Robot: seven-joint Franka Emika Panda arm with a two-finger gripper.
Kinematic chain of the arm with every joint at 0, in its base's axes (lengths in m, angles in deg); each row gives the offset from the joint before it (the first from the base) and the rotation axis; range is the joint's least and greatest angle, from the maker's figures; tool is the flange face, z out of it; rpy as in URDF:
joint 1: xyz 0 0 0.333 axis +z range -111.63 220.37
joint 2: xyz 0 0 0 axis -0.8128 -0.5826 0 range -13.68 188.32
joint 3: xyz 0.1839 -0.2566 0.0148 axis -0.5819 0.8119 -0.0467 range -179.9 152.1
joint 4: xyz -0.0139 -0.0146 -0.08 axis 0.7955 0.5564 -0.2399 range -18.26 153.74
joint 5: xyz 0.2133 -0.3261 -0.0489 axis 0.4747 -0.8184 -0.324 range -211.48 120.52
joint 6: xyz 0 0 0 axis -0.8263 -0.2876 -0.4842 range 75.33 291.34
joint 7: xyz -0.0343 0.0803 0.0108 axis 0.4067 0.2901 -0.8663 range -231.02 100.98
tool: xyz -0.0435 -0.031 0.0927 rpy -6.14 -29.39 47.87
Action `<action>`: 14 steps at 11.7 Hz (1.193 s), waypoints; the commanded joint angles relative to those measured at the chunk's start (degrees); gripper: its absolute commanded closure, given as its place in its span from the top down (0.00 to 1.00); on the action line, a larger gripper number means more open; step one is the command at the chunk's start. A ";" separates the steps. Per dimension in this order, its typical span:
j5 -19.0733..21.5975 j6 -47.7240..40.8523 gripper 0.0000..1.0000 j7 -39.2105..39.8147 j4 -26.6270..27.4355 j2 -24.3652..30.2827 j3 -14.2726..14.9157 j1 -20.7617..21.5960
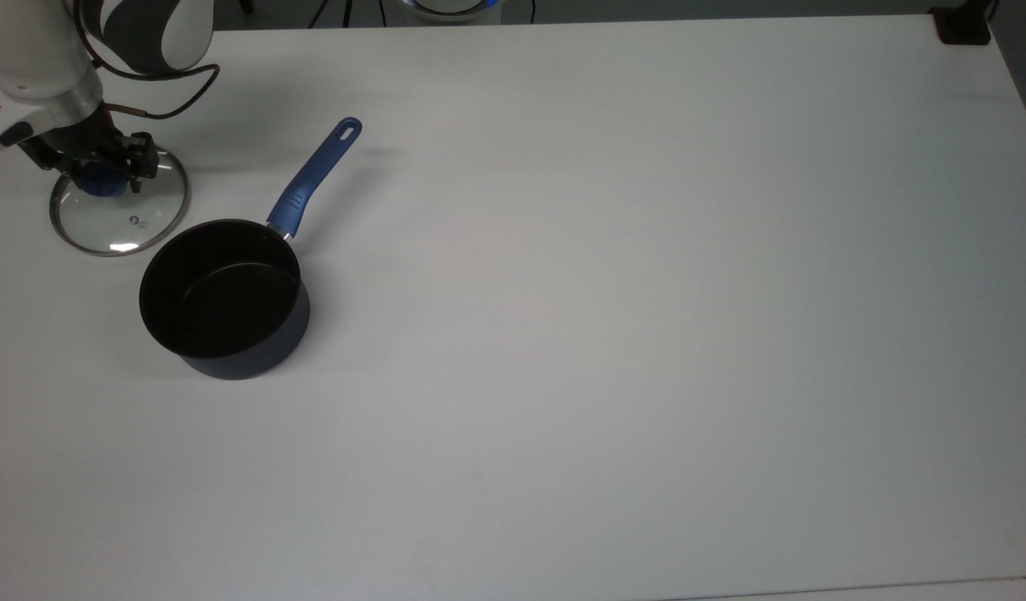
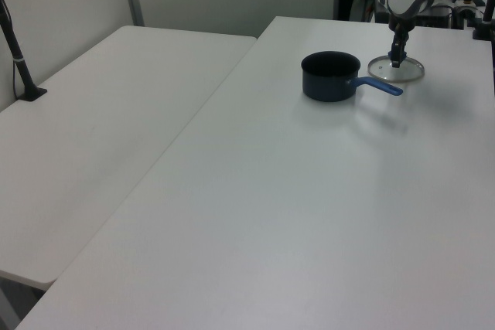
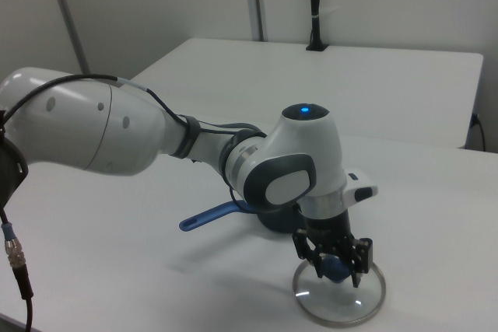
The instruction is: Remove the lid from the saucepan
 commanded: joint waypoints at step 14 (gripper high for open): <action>0.47 -32.20 1.00 -34.17 -11.02 21.94 -4.72 19.22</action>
